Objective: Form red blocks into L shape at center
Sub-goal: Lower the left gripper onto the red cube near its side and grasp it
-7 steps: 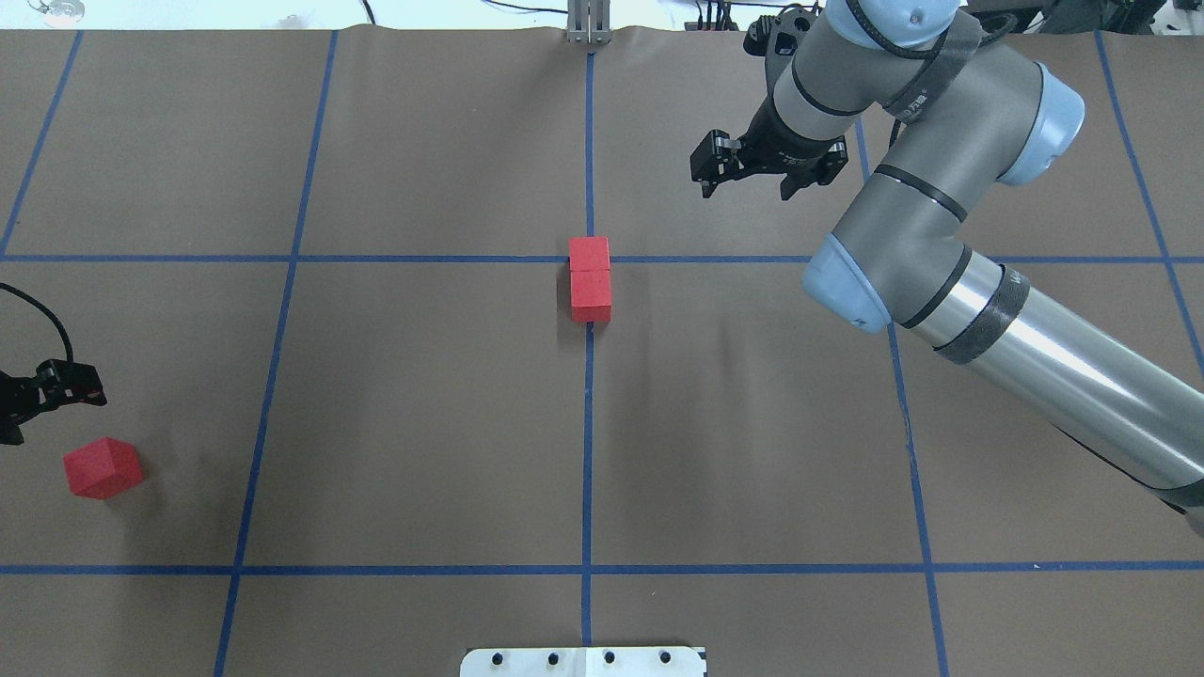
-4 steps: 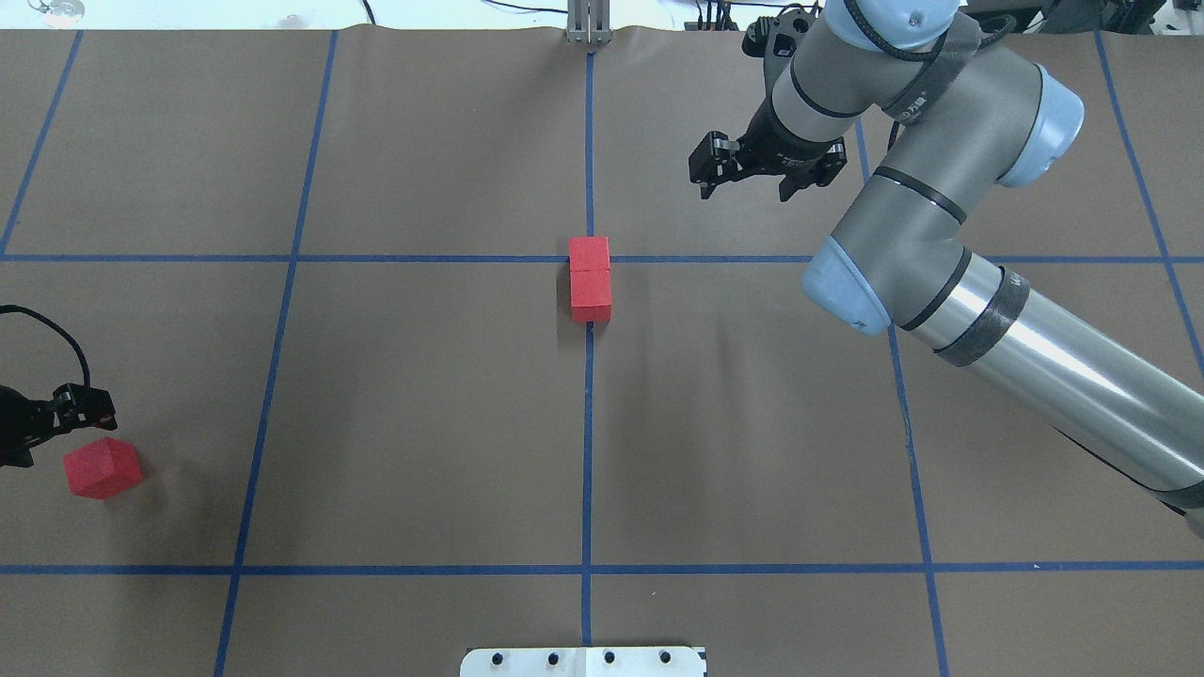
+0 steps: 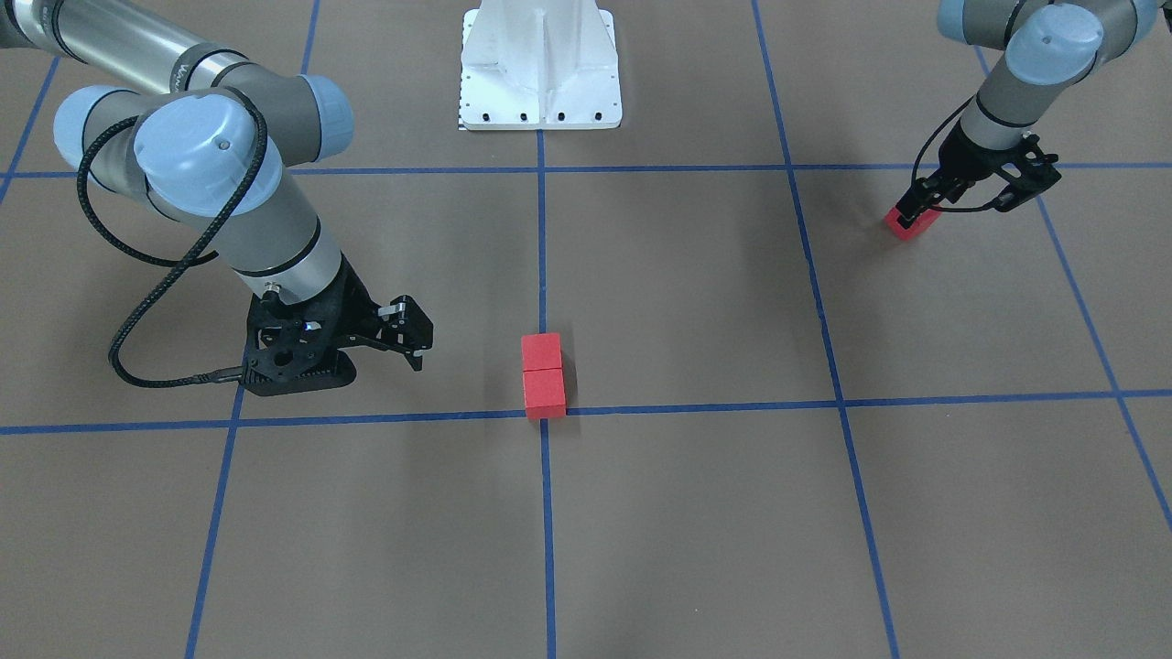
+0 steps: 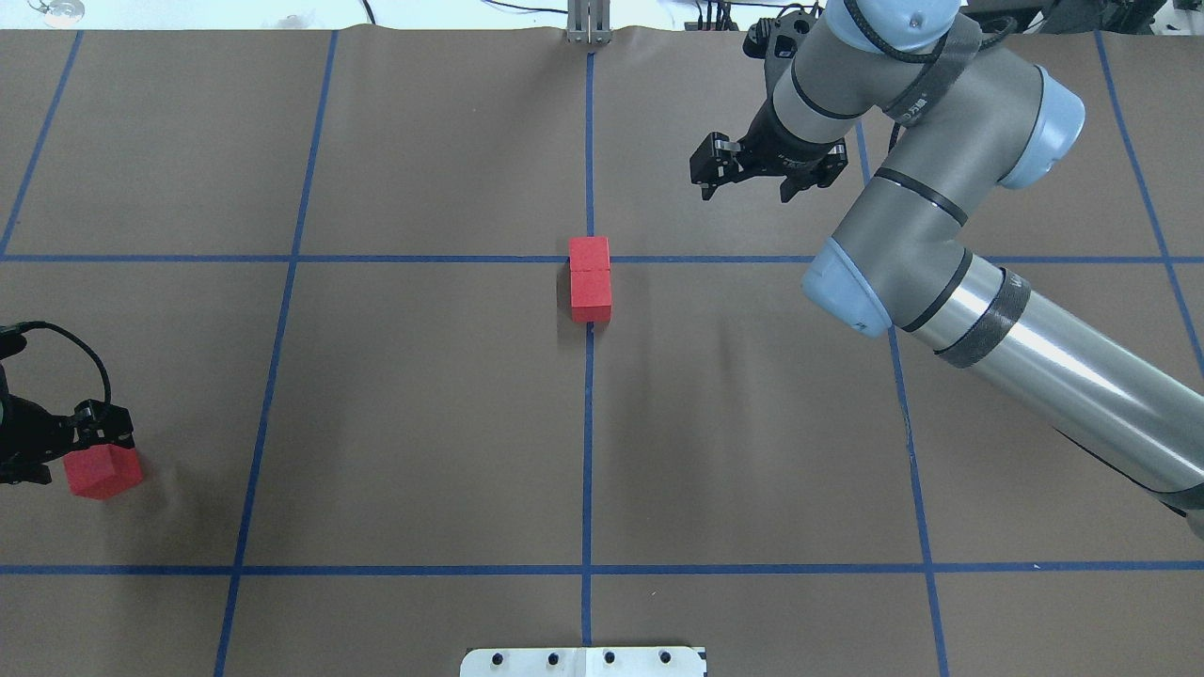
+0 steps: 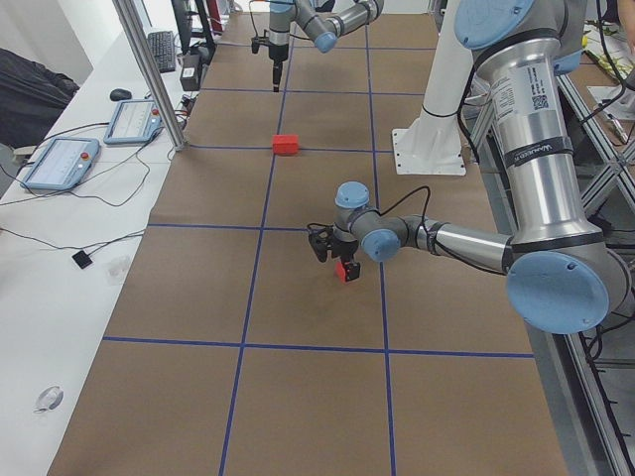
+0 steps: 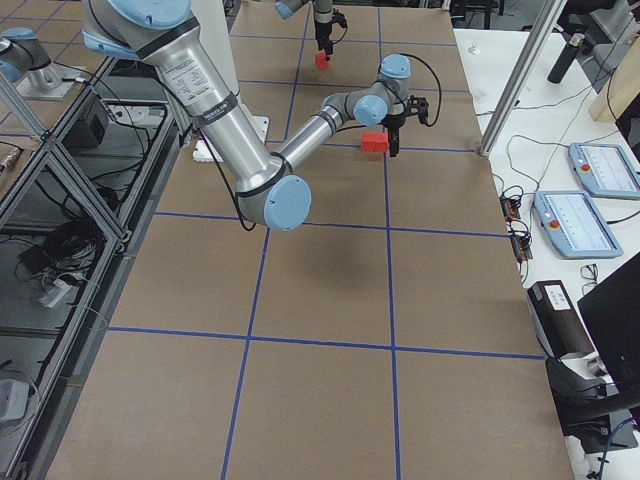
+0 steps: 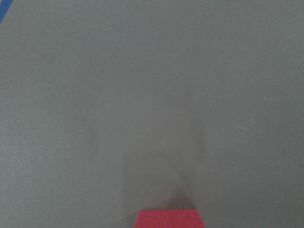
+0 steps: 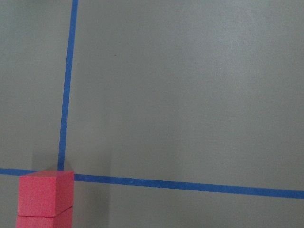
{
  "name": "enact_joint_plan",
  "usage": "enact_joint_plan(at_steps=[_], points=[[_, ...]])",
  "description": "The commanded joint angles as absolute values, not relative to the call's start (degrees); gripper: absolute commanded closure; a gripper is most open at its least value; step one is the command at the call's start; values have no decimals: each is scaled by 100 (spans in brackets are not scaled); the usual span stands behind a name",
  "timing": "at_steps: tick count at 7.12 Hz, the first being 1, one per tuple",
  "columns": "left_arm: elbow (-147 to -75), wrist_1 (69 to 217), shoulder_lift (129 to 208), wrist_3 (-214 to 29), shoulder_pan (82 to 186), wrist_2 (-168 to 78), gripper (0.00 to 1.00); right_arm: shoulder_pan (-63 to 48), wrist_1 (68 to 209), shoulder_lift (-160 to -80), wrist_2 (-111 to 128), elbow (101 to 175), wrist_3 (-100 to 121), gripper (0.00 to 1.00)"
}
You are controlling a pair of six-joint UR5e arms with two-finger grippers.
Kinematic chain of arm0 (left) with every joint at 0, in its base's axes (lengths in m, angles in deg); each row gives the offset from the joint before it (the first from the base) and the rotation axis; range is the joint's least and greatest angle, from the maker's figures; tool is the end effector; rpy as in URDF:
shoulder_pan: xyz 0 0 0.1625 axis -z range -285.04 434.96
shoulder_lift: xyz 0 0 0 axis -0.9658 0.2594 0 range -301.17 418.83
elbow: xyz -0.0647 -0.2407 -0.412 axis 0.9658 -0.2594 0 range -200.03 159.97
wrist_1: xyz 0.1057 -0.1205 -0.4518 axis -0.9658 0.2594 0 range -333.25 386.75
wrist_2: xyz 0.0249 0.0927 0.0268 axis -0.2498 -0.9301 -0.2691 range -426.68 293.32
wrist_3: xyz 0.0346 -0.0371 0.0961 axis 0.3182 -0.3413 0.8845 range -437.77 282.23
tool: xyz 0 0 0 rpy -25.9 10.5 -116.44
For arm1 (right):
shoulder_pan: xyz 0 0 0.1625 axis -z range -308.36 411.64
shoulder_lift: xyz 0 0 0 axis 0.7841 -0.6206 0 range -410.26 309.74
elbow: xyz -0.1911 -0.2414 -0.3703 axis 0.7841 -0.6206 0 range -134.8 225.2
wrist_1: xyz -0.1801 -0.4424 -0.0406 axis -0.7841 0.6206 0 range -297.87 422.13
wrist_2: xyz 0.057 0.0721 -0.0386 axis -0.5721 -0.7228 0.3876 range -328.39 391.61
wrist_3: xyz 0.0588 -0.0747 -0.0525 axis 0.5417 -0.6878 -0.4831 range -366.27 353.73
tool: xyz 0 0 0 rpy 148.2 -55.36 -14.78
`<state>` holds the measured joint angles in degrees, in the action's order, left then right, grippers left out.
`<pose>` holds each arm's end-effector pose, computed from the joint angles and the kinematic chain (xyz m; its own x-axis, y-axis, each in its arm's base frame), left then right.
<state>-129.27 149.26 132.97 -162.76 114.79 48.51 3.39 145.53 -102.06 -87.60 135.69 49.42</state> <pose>0.3025 -0.3656 0.6198 0.6537 -0.4422 -0.6142 0.3321 0.8968 -0.2922 -0.4693 -0.6463 0.2489 0.6238 -0.0399 0.7806 -0.0831 0.9897 0.1170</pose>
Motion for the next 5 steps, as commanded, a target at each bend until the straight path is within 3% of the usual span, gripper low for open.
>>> enact_joint_plan(at_steps=[1,5], points=[[-12840,14918,13336,-16276,11452,5012,0,339,14554,-10238,-8748,13581,4954,1],[-12743,14944,13362,-16276,11452,4995,4,356,14554,-10238,-8739,13590,4998,1]])
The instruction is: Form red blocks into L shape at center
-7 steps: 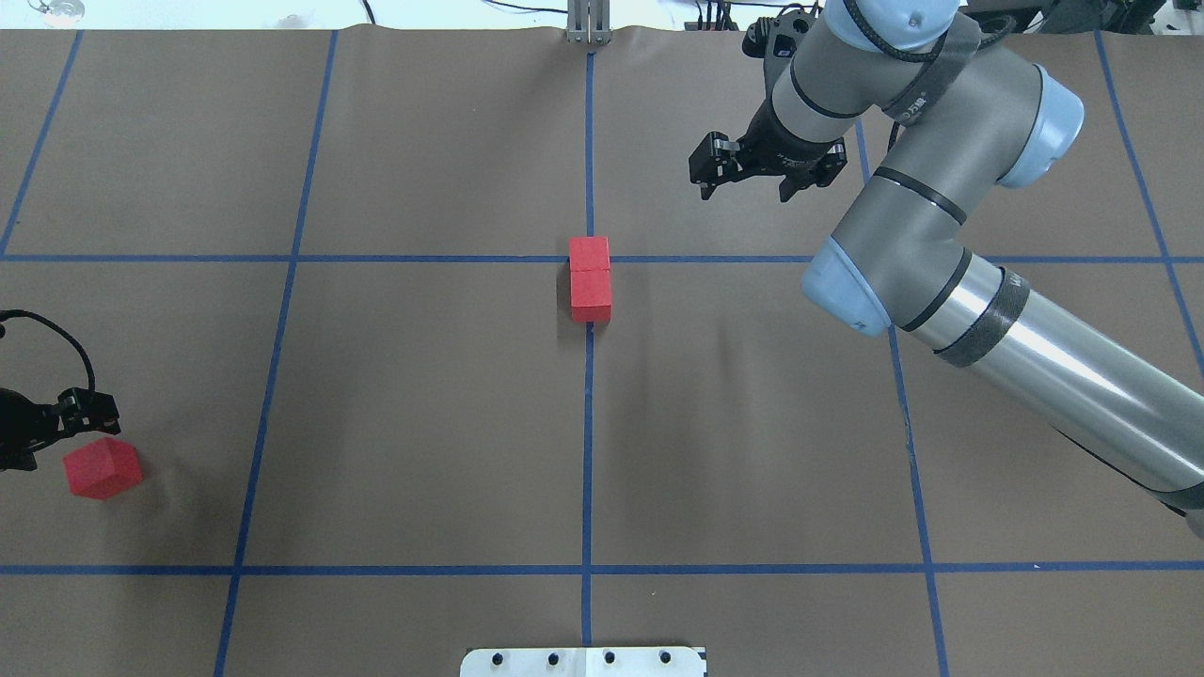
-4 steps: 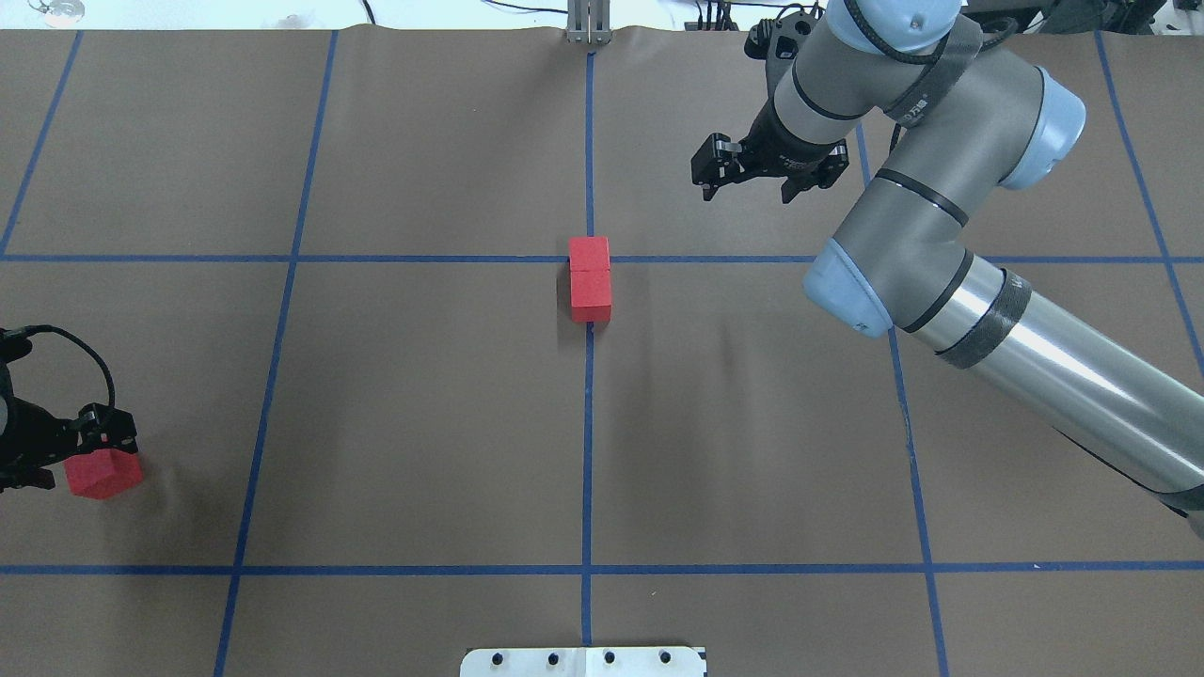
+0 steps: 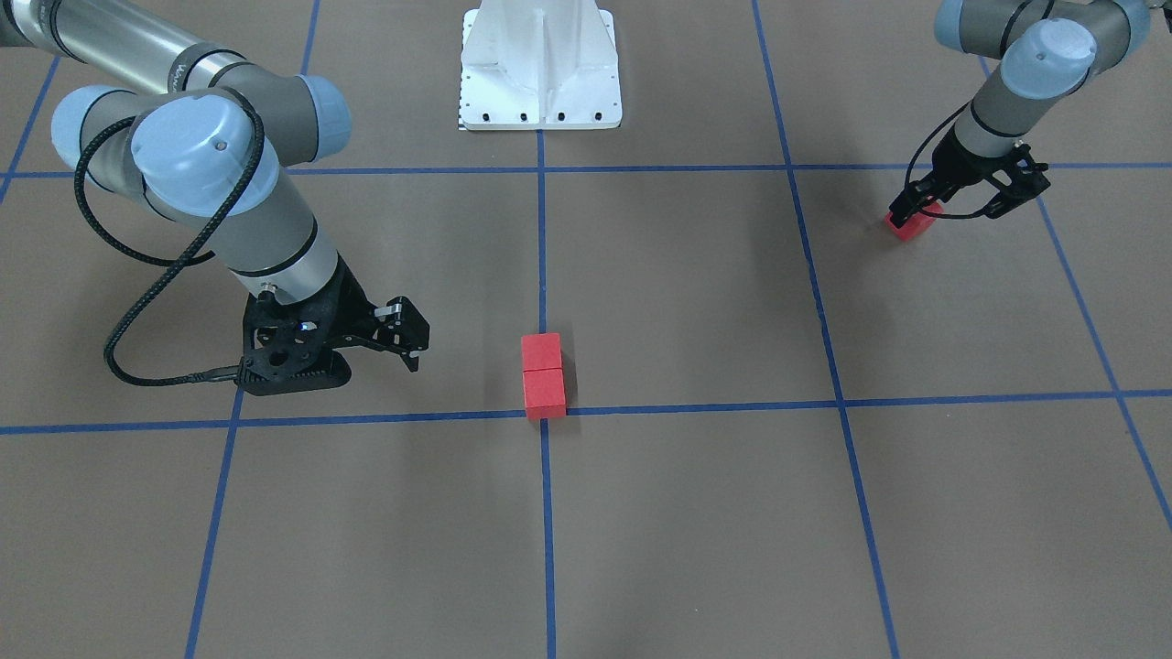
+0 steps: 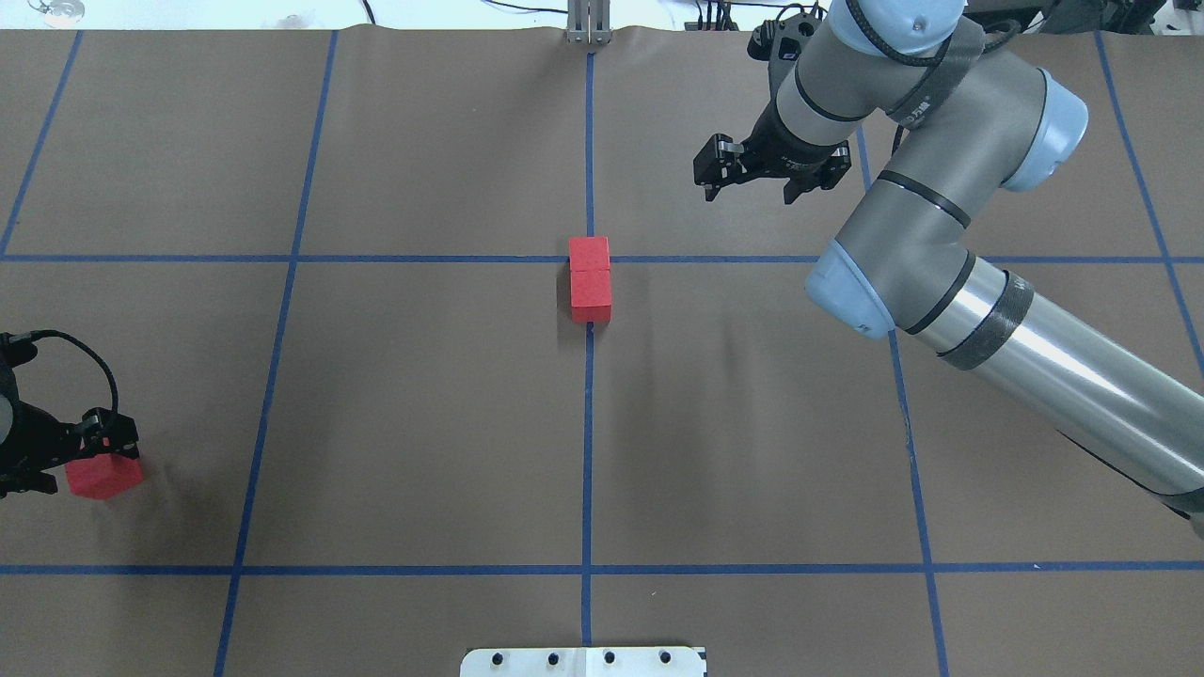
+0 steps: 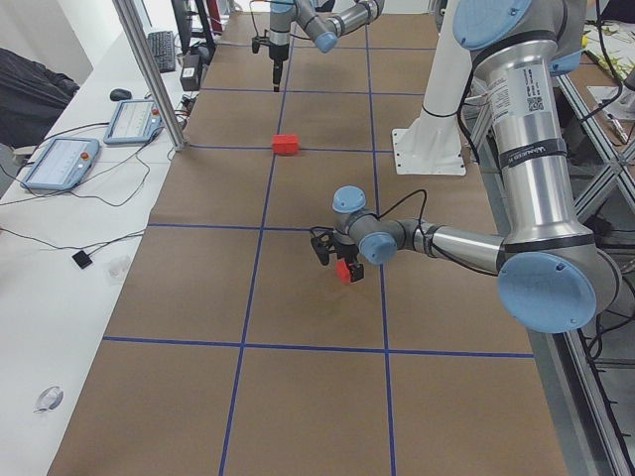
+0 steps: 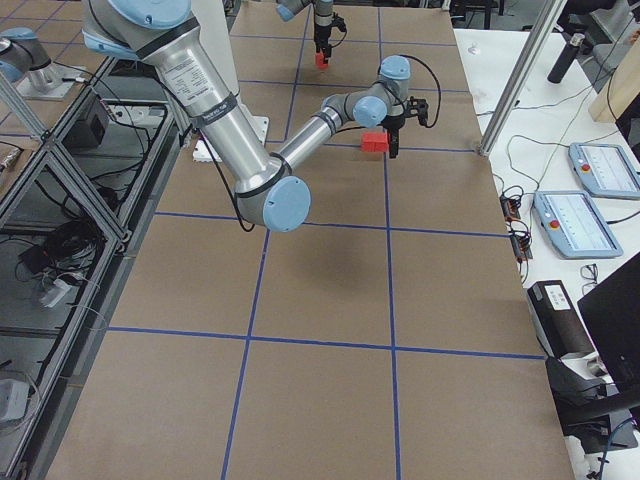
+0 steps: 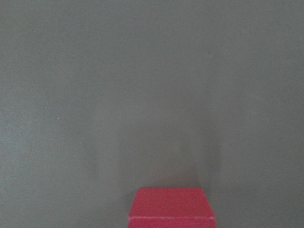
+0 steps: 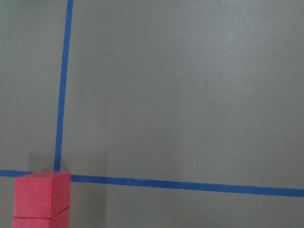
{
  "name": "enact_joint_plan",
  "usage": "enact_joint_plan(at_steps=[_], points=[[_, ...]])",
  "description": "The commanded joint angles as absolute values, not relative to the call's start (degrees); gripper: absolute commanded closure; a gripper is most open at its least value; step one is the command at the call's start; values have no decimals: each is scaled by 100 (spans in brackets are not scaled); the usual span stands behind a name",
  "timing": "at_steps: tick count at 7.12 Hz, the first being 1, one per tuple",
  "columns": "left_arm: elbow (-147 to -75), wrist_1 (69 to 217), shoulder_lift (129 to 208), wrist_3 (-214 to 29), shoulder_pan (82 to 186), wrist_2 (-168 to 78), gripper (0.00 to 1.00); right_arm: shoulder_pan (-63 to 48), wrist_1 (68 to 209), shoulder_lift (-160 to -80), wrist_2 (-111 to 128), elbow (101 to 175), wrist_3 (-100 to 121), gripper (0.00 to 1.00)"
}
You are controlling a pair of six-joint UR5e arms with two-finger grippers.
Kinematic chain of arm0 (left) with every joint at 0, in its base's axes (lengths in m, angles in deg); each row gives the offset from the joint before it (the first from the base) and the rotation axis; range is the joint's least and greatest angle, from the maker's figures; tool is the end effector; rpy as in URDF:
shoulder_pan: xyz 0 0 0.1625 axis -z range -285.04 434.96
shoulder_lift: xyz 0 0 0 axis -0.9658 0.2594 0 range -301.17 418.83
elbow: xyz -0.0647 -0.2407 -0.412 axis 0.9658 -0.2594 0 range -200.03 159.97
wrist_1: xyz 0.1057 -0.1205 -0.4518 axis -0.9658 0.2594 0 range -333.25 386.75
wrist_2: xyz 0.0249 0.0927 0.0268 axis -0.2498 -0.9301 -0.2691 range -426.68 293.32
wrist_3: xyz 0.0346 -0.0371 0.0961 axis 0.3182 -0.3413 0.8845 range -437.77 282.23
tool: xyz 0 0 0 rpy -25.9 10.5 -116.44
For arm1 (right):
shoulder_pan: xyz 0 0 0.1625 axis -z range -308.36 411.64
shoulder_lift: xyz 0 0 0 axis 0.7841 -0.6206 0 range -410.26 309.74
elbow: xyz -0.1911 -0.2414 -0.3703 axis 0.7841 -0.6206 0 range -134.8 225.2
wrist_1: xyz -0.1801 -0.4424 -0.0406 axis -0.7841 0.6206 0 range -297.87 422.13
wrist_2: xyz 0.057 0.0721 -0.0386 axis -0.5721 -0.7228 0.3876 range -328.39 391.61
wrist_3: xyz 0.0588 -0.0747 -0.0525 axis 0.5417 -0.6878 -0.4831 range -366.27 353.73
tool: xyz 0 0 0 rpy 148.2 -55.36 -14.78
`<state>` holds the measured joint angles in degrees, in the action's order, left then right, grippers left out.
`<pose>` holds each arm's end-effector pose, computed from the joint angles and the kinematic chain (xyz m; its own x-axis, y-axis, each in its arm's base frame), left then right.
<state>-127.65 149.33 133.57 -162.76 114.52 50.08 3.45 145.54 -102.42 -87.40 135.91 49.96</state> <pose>0.3091 -0.3648 0.6306 0.6619 -0.4455 -0.6028 0.3132 0.8950 -0.3176 -0.4687 -0.6449 0.2522 0.6258 -0.0294 0.7794 -0.0900 0.9899 0.1096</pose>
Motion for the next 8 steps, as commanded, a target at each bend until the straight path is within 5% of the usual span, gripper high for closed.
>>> enact_joint_plan(at_steps=[1,2,3,6,8], points=[[-12743,14944,13362,-16276,11452,4995,44,374,14554,-10246,-8731,13590,4998,1],[-12752,14953,13362,-16268,11452,5003,85,383,14554,-10238,-8713,13590,4998,1],[-12804,14953,13362,-16267,11460,5012,100,383,14554,-10238,-8713,13581,4998,1],[-13007,14422,13833,-16372,12037,5575,100,356,14554,-10255,-8739,13607,4998,1],[-12928,11523,16084,-17258,12119,5479,100,356,14554,-10316,-8731,13599,4928,1]])
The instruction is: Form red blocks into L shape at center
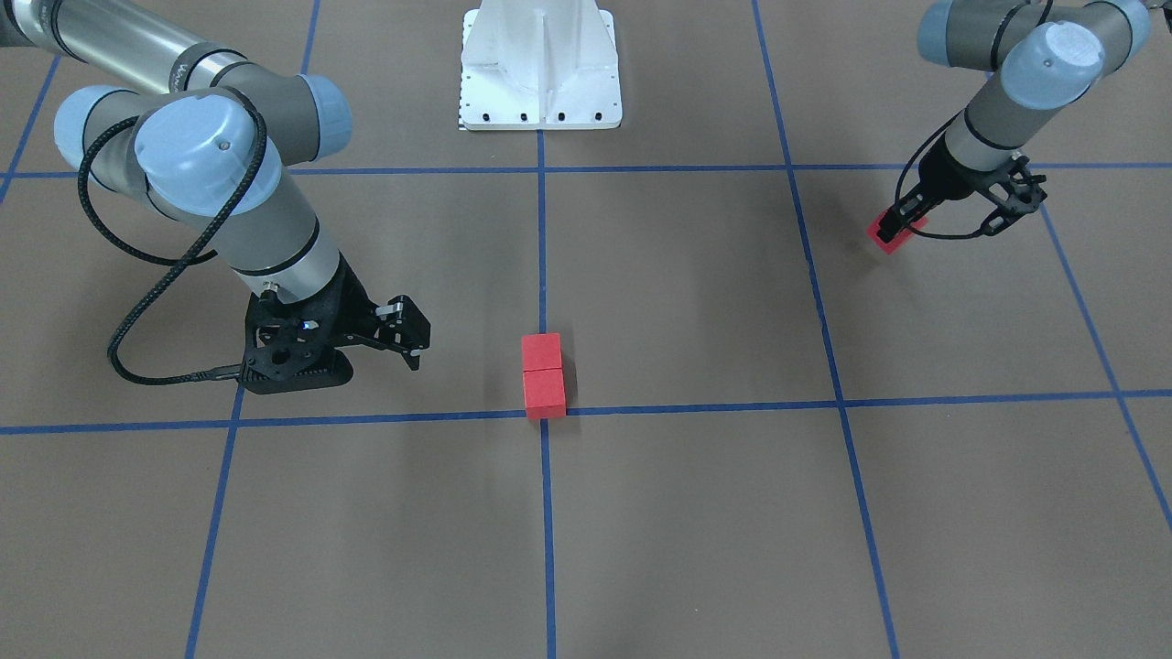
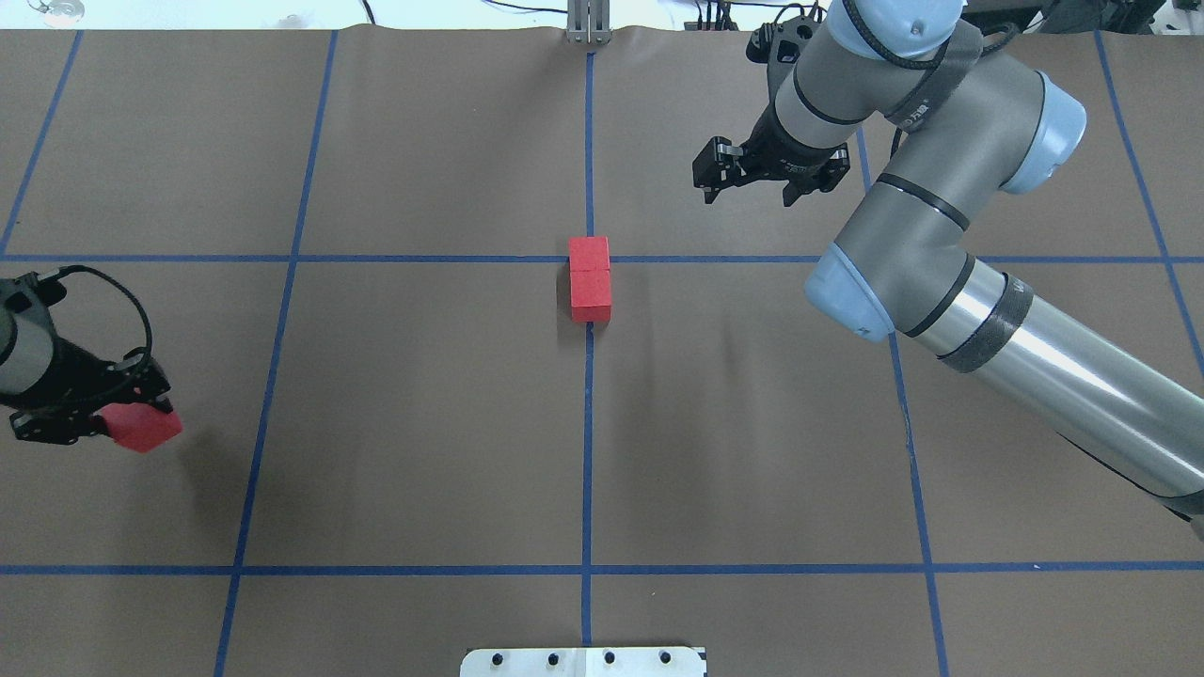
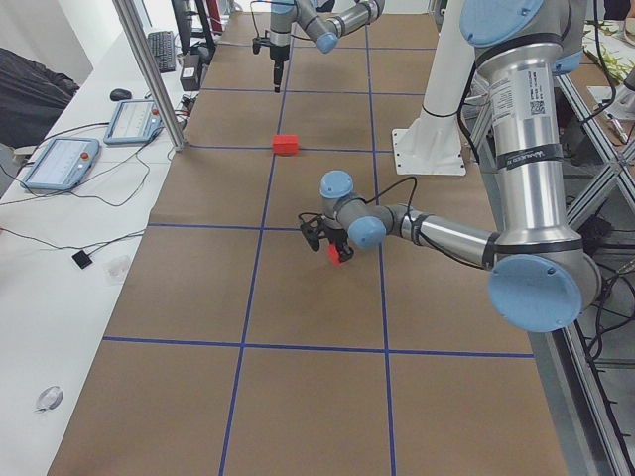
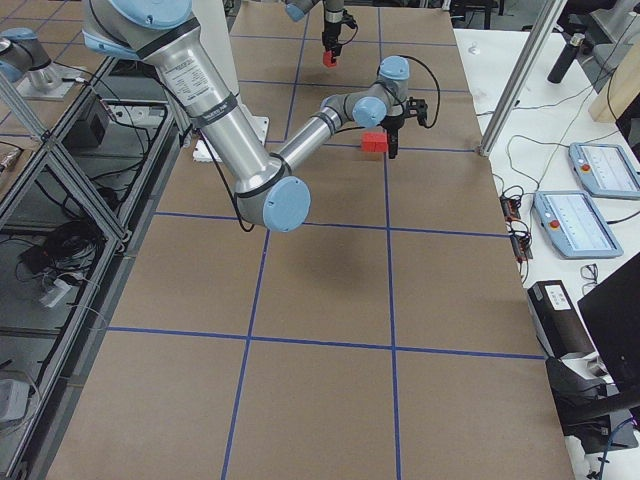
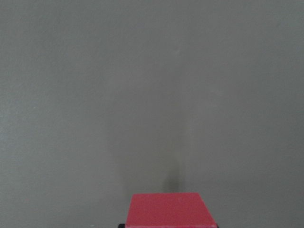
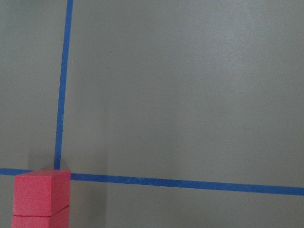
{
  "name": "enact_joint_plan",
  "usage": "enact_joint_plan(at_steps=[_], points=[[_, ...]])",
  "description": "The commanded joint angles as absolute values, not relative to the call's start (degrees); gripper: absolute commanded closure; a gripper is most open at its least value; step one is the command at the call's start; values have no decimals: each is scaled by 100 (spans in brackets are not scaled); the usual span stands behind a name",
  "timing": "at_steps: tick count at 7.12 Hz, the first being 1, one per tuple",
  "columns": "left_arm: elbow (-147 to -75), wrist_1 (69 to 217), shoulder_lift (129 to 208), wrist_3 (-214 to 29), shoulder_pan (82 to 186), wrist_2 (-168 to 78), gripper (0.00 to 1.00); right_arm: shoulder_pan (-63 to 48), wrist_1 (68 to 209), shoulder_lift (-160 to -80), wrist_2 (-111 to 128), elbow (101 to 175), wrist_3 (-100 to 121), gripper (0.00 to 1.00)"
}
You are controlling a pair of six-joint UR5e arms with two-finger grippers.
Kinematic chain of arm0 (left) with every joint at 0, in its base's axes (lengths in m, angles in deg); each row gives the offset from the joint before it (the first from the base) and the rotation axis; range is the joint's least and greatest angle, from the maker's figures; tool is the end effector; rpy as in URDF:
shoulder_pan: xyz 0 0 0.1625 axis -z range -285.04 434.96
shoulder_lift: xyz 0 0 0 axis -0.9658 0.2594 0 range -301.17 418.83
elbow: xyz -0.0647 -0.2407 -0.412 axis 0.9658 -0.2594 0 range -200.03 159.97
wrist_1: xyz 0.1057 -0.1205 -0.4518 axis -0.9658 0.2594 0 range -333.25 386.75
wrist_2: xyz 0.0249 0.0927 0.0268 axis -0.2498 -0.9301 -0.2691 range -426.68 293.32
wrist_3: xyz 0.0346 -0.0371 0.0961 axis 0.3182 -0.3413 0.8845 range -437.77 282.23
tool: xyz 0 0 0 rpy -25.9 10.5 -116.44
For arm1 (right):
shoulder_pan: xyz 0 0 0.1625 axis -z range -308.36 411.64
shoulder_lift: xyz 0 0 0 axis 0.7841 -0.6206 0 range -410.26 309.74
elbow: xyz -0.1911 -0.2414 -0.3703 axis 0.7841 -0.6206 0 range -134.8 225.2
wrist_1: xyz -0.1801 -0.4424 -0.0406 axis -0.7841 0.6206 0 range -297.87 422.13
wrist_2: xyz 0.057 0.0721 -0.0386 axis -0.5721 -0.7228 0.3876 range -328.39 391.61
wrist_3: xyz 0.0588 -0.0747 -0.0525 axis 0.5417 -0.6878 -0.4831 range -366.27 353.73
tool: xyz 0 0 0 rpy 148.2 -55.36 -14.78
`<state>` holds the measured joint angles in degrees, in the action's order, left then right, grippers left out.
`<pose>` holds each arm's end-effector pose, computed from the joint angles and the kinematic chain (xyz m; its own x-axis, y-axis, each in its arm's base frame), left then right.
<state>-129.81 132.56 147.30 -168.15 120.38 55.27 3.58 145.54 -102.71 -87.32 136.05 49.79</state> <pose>0.3382 -0.4511 0.5202 0.5789 -0.5953 -0.5572 0.4001 0.8028 -0.4421 -0.4693 -0.6431 0.2550 0.6280 -0.0322 0.7776 -0.0866 0.9901 0.1109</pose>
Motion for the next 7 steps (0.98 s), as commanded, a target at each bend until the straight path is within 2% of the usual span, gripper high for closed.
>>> enact_joint_plan(at_steps=[1,3,7], points=[[-12771,10751,16835,-17382,12172,5417,100,356,14545,-10334,-8731,13581,4919,1],[-11685,10726,18015,-18592,12216,5408,100,339,14545,-10361,-8731,13590,4910,1],[-9681,11576,19608,-20990,12234,5242,100,67,14475,-10816,-8731,13695,4174,1]])
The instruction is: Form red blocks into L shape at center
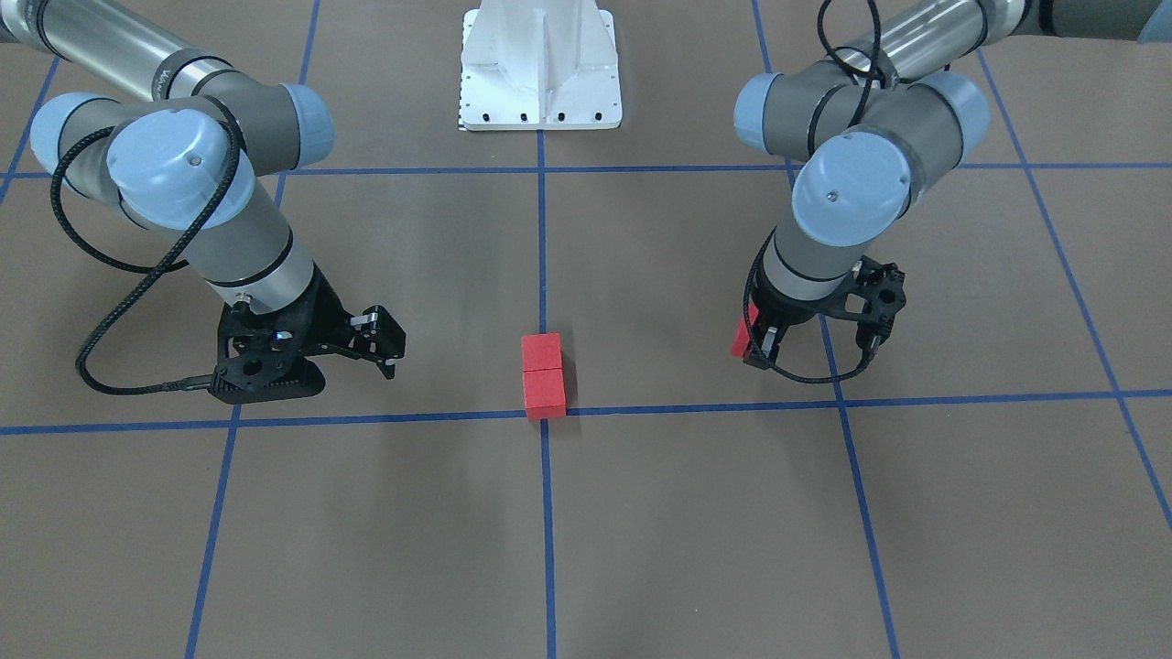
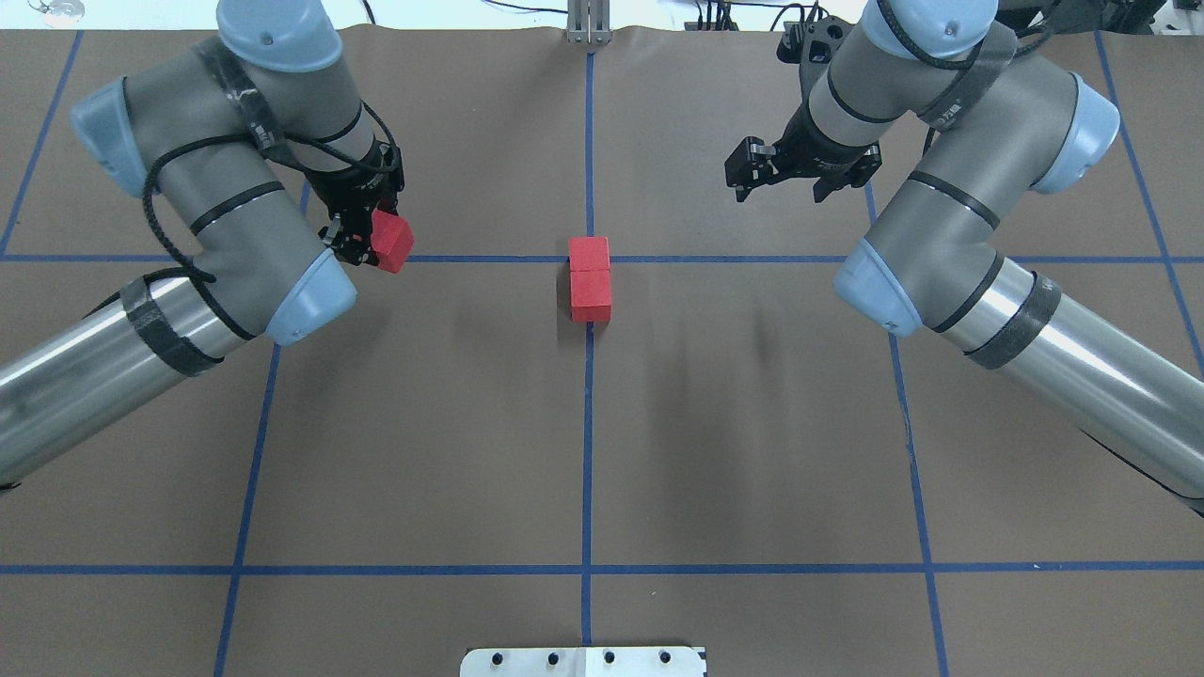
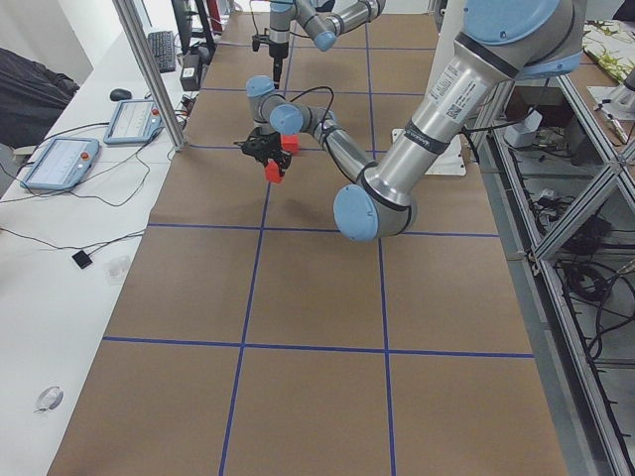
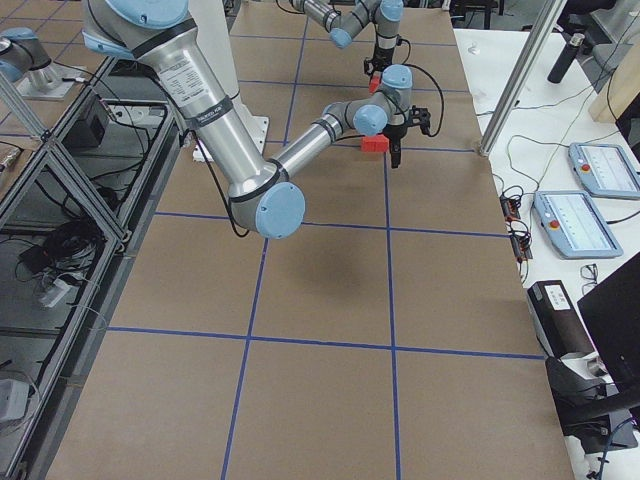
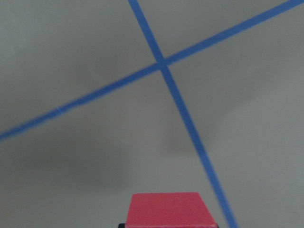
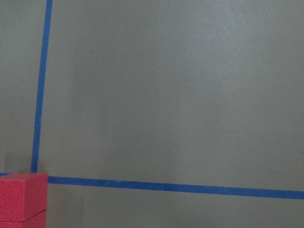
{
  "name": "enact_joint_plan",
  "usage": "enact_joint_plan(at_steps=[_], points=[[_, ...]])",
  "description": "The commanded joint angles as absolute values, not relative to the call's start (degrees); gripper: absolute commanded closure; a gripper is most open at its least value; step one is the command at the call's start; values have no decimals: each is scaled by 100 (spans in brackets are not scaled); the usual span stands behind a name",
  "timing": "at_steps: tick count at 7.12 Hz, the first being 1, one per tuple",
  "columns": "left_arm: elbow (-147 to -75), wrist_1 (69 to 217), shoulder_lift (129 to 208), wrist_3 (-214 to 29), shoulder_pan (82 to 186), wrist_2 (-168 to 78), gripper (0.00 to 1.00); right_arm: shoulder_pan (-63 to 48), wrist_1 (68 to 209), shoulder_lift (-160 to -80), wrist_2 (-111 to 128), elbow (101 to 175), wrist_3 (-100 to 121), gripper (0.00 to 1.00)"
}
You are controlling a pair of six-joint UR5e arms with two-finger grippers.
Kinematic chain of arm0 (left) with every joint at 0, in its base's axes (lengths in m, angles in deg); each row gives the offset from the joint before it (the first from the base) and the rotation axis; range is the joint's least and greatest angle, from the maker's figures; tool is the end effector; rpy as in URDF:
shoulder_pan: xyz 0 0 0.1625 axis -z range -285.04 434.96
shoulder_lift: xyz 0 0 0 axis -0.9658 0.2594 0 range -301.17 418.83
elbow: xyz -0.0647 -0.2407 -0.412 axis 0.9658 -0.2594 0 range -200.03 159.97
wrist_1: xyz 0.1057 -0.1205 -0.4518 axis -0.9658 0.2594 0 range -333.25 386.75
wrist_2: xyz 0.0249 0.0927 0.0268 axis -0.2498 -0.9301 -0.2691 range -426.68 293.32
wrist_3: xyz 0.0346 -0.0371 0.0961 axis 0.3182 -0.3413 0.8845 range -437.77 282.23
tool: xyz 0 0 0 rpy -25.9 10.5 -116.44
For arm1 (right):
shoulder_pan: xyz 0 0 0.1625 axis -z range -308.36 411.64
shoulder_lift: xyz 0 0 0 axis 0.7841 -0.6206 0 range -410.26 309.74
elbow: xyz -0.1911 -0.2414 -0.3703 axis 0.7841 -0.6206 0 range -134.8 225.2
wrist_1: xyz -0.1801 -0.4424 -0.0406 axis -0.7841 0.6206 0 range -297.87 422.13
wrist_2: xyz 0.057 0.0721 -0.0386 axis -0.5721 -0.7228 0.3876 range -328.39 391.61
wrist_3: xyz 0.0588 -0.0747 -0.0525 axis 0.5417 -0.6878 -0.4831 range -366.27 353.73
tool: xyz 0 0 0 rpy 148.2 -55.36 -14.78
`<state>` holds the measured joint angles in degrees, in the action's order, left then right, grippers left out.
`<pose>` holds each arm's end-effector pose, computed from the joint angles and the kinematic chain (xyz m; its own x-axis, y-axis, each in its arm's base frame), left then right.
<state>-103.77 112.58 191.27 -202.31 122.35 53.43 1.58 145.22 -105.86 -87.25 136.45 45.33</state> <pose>0.5046 -0.6649 0.2729 0.2141 -0.9570 -0.1955 0.7016 0.2899 -0.6509 -0.4413 -0.6529 0.2941 0.6575 -0.0621 0.7509 -0.0683 0.9876 0.1415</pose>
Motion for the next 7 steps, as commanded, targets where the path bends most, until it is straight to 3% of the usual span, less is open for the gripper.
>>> enact_joint_plan(at_steps=[1,2,7], points=[[-9102,11822,19986,-21501,12208,5241,100,5,14466,-10974,-8722,13756,3754,1],[-8696,12024,20250,-21923,12164,5241,100,-21,14466,-11028,-8722,13757,3689,1],[-8182,12123,20631,-22630,11742,5241,100,-22,13666,-11442,-8766,13783,3758,1]])
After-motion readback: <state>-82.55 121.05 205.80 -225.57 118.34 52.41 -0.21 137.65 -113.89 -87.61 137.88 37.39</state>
